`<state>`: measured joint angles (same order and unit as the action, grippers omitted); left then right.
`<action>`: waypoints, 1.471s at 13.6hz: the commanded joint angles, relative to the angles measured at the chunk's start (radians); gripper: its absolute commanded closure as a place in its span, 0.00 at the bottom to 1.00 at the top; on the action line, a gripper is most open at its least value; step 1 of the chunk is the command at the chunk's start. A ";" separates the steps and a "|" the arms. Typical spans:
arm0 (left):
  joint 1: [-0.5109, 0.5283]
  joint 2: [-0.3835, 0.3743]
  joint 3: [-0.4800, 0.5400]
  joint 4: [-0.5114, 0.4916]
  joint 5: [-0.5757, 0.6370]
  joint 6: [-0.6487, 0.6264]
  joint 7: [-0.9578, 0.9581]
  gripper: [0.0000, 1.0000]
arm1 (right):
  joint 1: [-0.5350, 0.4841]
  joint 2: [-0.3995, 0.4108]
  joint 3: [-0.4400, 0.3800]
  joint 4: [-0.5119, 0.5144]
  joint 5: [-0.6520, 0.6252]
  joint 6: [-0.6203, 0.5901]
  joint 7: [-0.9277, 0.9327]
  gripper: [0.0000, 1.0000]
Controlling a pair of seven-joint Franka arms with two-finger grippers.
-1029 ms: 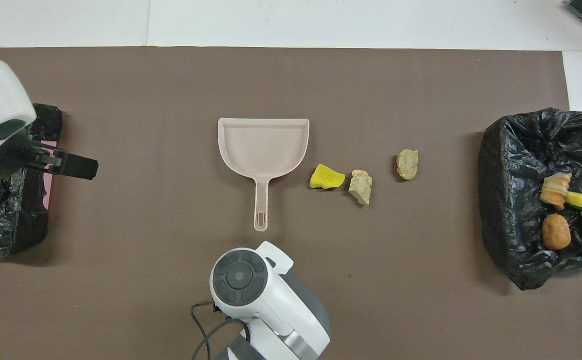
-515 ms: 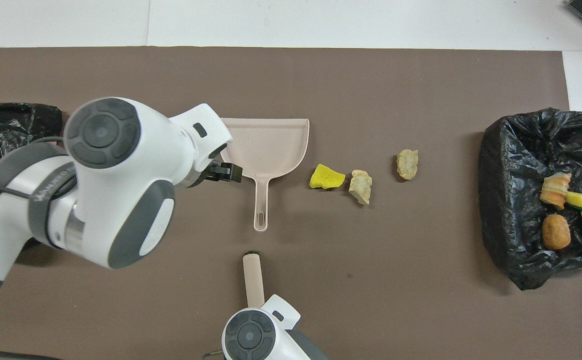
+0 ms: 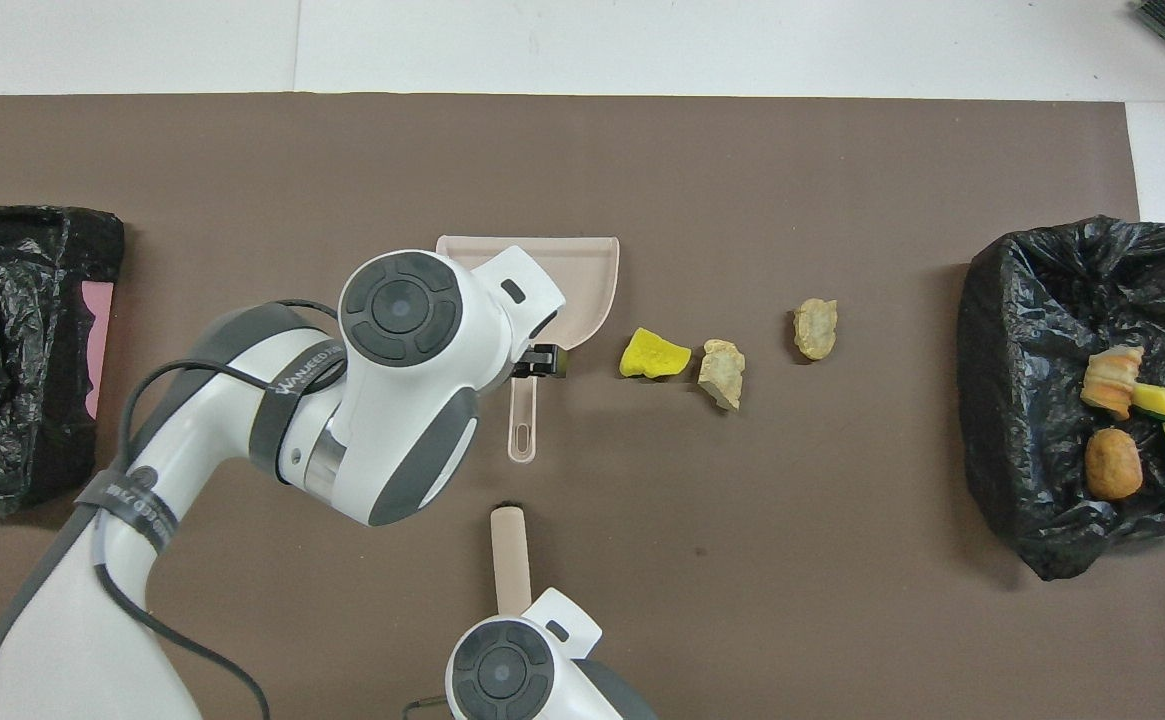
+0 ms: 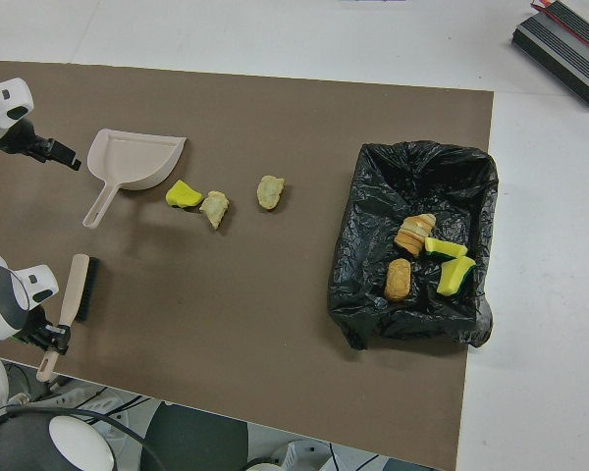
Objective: Sweep and dump trash in bin
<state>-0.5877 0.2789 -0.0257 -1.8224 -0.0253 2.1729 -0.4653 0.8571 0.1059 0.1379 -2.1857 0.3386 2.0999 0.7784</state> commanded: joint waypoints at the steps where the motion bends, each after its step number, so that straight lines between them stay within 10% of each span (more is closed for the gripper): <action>1: -0.032 -0.018 0.017 -0.086 0.010 0.071 -0.018 0.00 | -0.071 -0.072 -0.003 -0.022 0.016 -0.102 0.019 1.00; 4: -0.032 -0.026 0.015 -0.117 0.010 0.093 -0.018 0.04 | -0.196 -0.149 -0.003 -0.022 0.007 -0.208 -0.007 1.00; 8: -0.029 -0.026 0.015 -0.118 0.004 0.091 -0.015 0.60 | -0.321 -0.170 -0.004 -0.006 -0.070 -0.239 -0.045 1.00; 11: -0.021 -0.024 0.015 -0.114 0.004 0.091 0.007 0.84 | -0.414 -0.137 -0.001 0.050 -0.189 -0.288 -0.112 1.00; 20: 0.084 -0.121 0.029 -0.098 0.018 -0.119 0.512 0.94 | -0.702 -0.009 -0.003 0.195 -0.562 -0.334 -0.423 1.00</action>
<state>-0.5249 0.2103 0.0060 -1.9040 -0.0217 2.1171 -0.0518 0.2456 0.0668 0.1234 -2.0231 -0.1603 1.7862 0.4794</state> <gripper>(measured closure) 0.692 0.744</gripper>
